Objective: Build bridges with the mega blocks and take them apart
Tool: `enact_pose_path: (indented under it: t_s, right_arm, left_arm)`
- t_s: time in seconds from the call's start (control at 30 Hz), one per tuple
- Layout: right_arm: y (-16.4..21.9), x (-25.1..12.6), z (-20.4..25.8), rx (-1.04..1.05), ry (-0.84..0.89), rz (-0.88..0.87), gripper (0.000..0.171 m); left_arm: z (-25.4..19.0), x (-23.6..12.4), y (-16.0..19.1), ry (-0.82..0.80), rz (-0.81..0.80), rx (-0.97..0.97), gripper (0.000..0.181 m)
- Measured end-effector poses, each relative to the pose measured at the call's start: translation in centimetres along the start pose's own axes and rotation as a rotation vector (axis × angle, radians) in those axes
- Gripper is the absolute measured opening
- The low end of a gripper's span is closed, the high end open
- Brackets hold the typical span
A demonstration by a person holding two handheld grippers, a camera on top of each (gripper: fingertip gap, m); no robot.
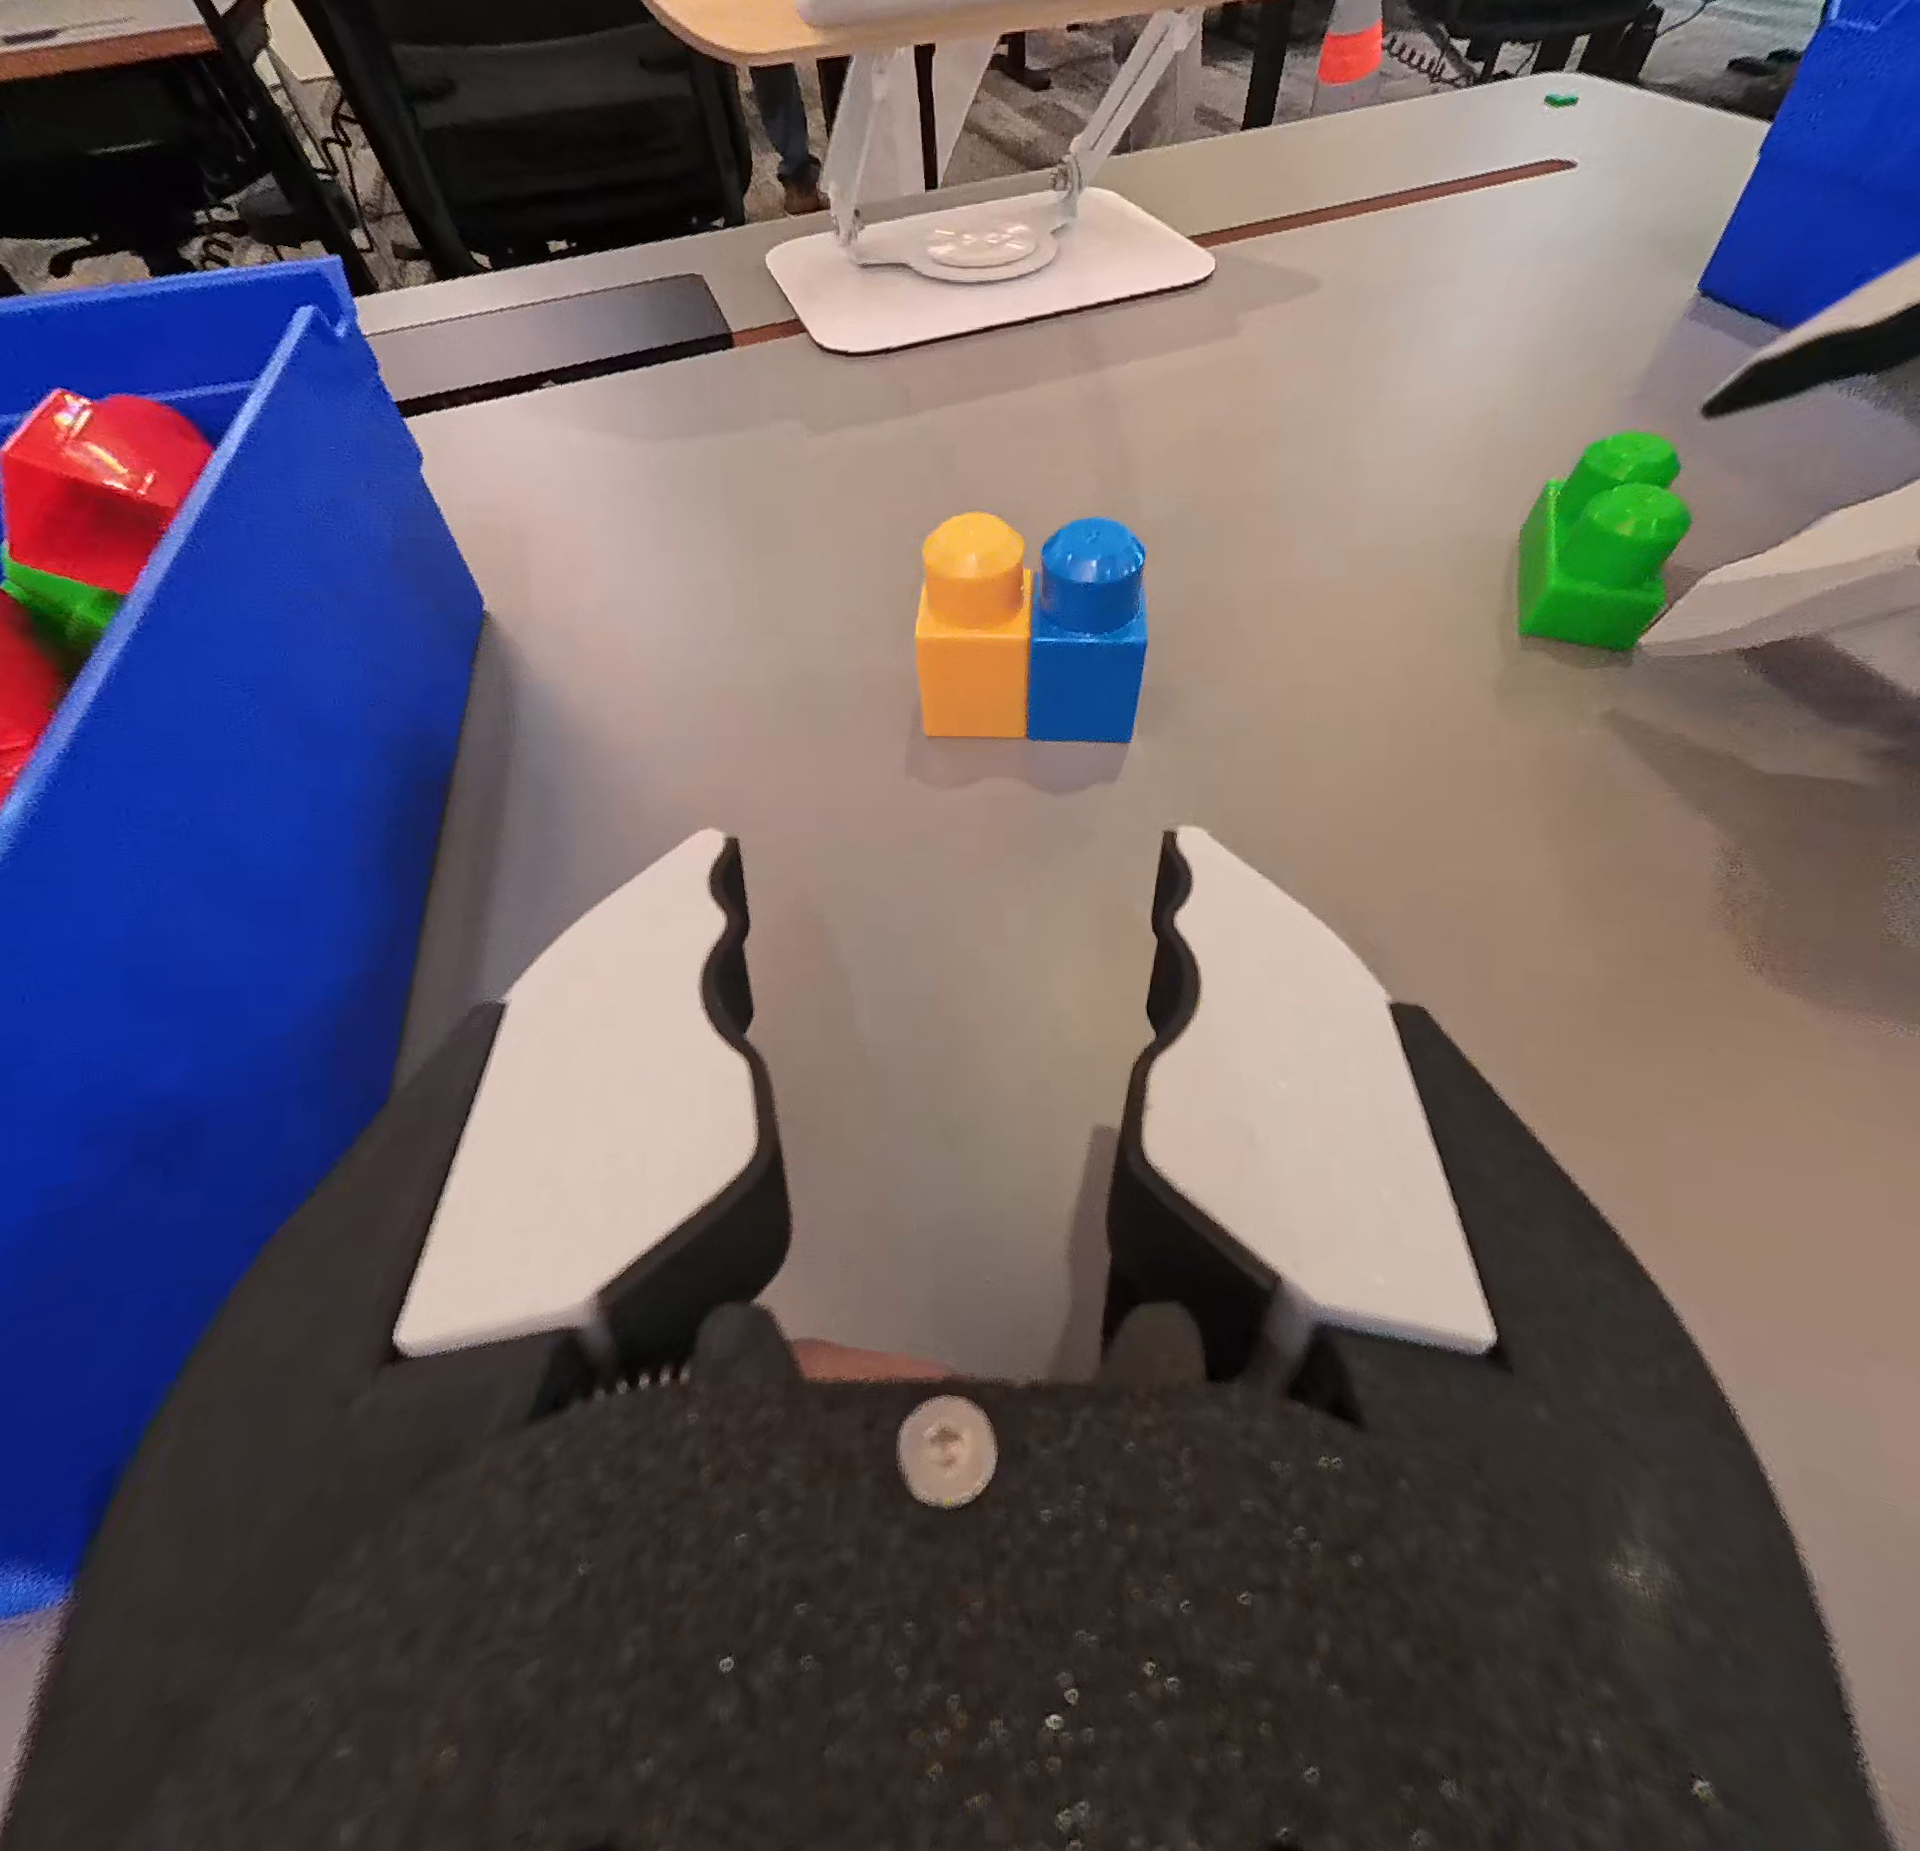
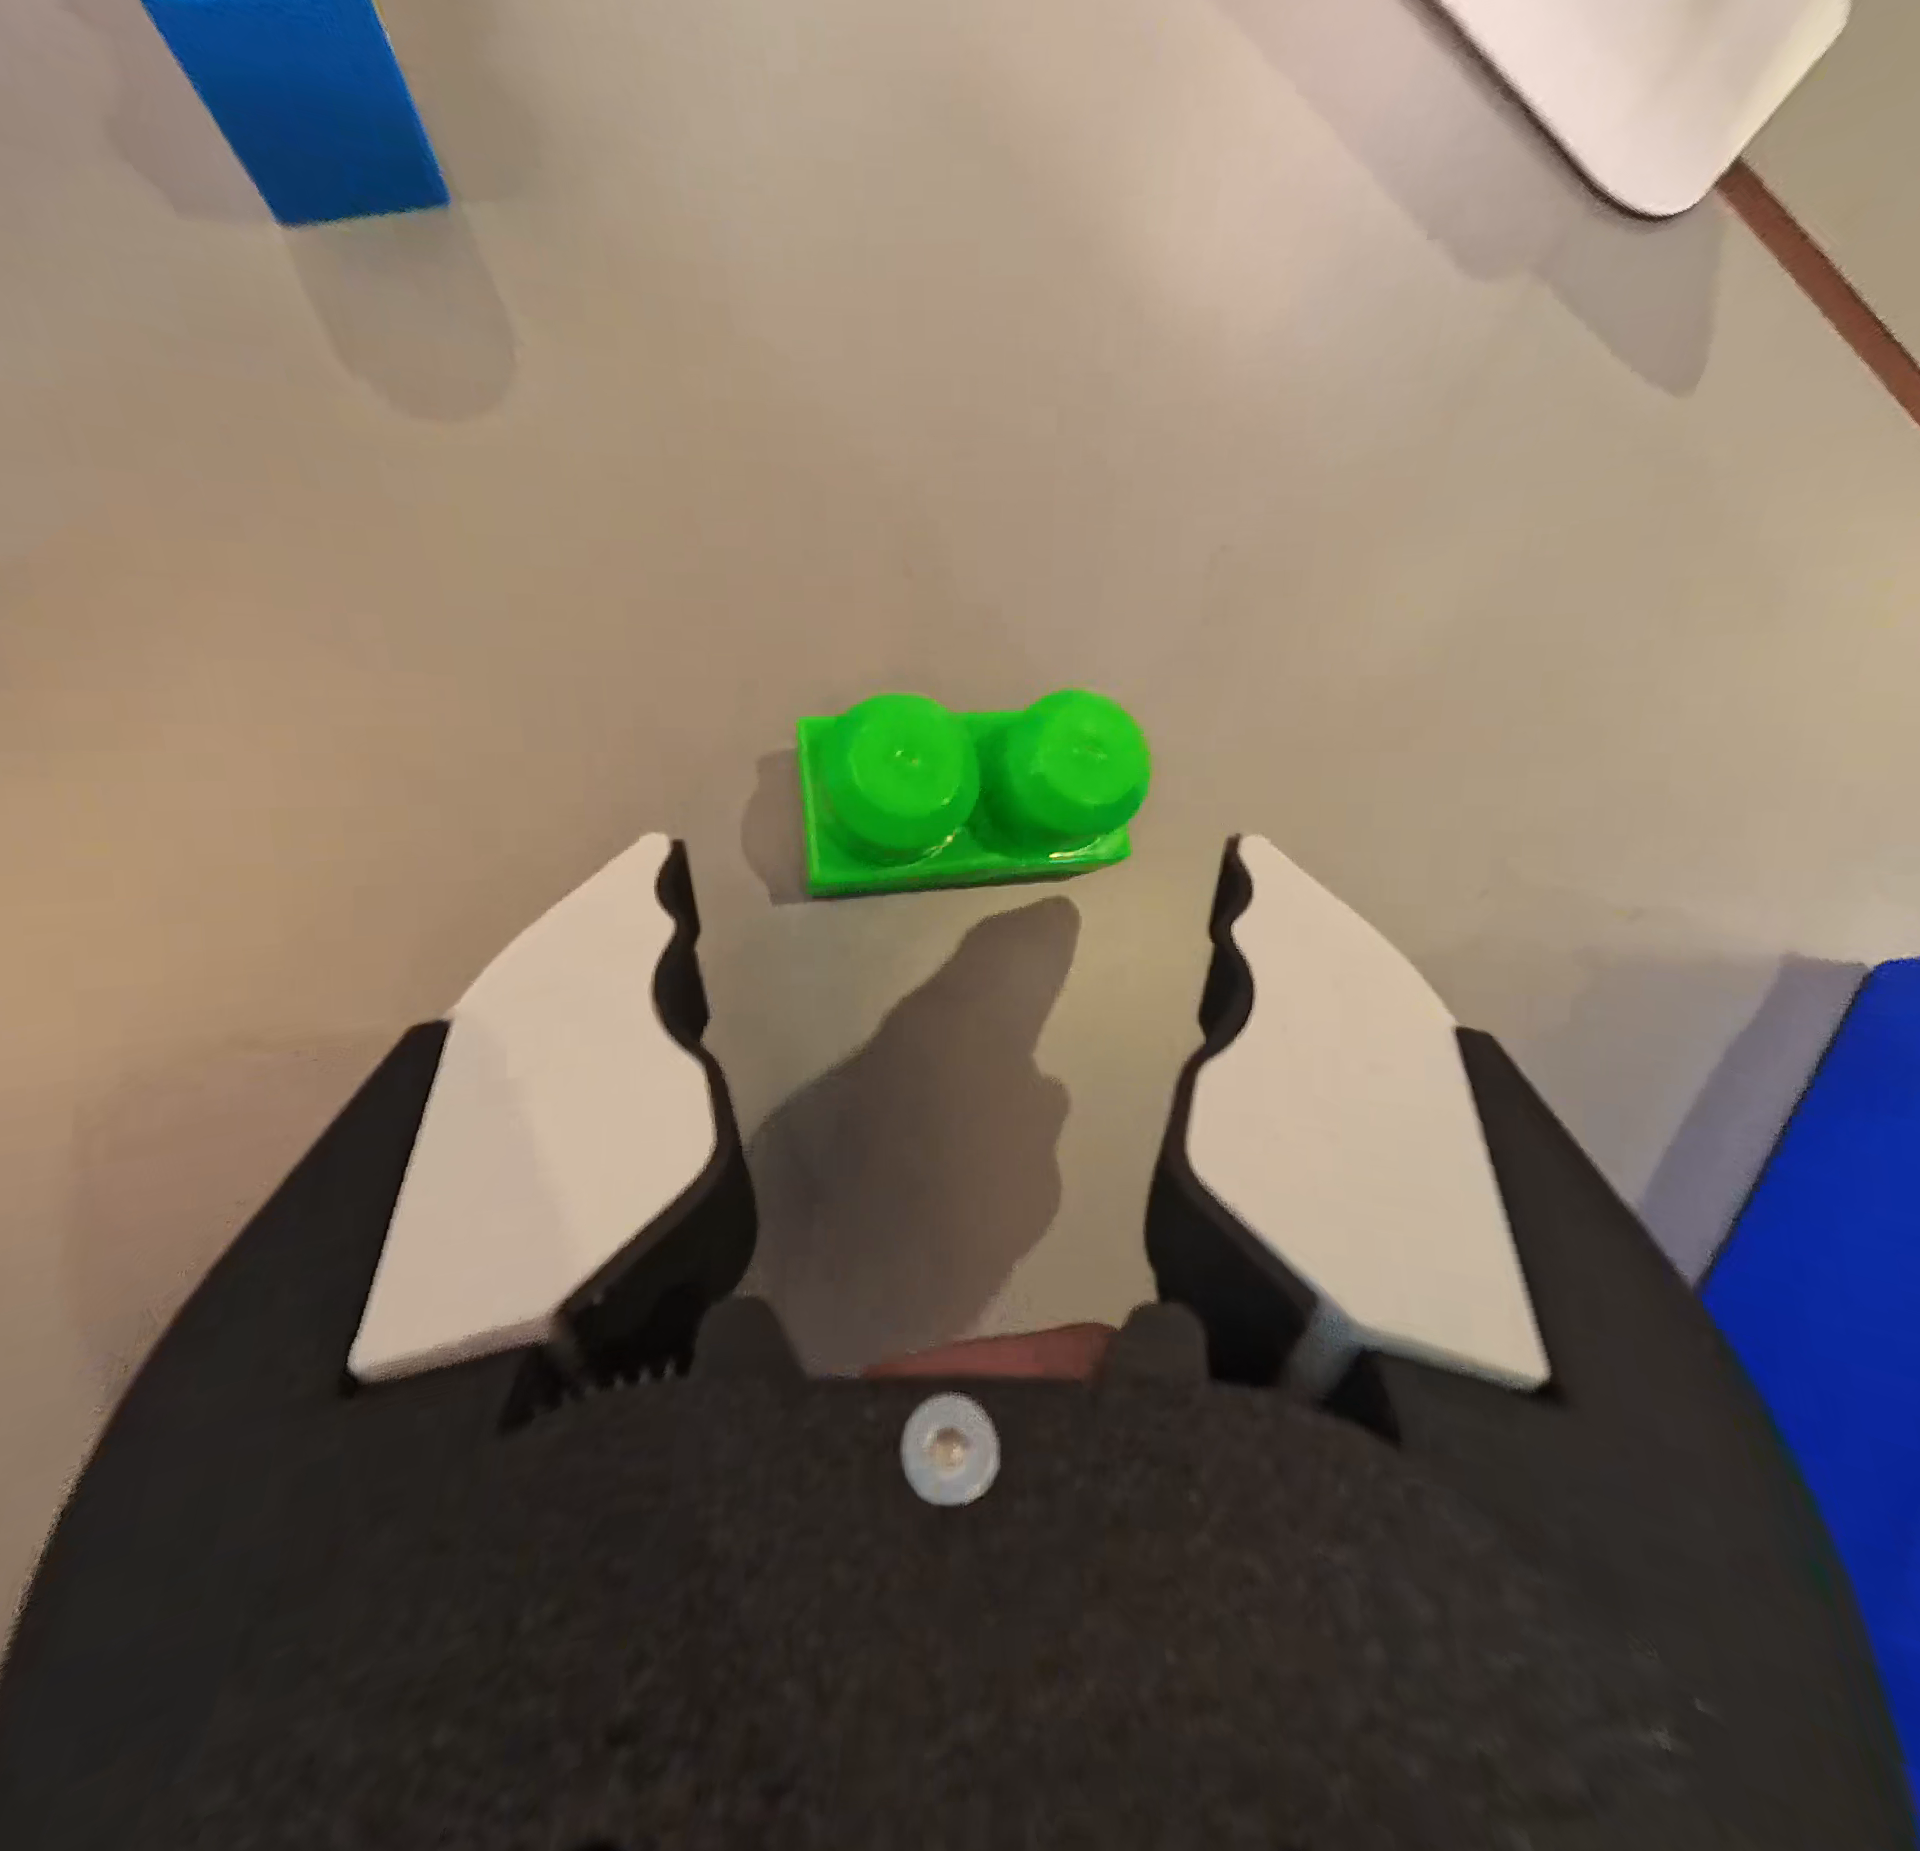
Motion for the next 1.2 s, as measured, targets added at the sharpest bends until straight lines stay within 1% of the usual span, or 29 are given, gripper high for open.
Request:
enact_pose_path:
  t_s: [0.13,0.23,0.3,0.5,0.6,0.7,0.8,0.9,1.0,1.1,1.2]
  right_arm:
    - [-0.7,1.3,-0.2,-0.031,-0.07,0.162,0.094]
    - [-0.5,2.4,-0.5,-0.016,-0.093,0.244,0.088]
    - [-0.5,2.7,-0.5,0.002,-0.125,0.259,0.074]
    - [-0.8,2.6,-0.6,-0.053,-0.102,0.231,0.072]
    - [-2.2,0.9,-0.6,-0.082,-0.076,0.137,0.072]
    - [-4.4,-2.5,-0.4,-0.092,-0.045,-0.053,0.072]
    - [-5.3,-6.3,0.0,-0.06,0.005,-0.285,0.072]
    - [-3.7,-9.2,-0.2,0.044,0.164,-0.444,0.072]
    - [-0.7,-10.3,0.1,0.151,0.273,-0.496,0.072]
    - [1.8,-10.4,0.6,0.225,0.284,-0.487,0.072]
    - [2.9,-10.5,0.7,0.246,0.255,-0.48,0.072]
  left_arm:
    - [-0.2,-0.3,0.1,-0.017,0.005,0.021,0.073]
    - [-0.5,-0.5,0.2,-0.02,0.012,0.037,0.073]
    - [-0.6,-0.7,0.2,-0.025,0.008,0.047,0.072]
    - [-0.3,-0.9,0.3,-0.019,0.007,0.039,0.071]
    - [-0.4,-0.9,0.2,-0.003,-0.002,0.011,0.07]
    - [-0.5,-0.9,0.1,0.005,-0.012,0.002,0.069]
    - [-0.7,-1.1,-0.1,0.03,-0.032,-0.005,0.069]
    - [-0.6,-1.5,-0.5,0.067,-0.067,-0.079,0.069]
    - [-0.1,-1.7,-0.6,0.066,-0.091,-0.141,0.072]
    - [0.0,-1.7,-0.2,0.064,-0.076,-0.152,0.072]
    - [-0.1,-1.9,0.1,0.052,-0.06,-0.123,0.072]
Point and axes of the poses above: each gripper's, where its closed fingertips meet, x out along the fingers, y out of its underside, z = x × y across the jaws, the point moved 4 cm from there along -x, back along the fingers, and after that the axes turned 8 degrees about x, right-handed, at the moved point
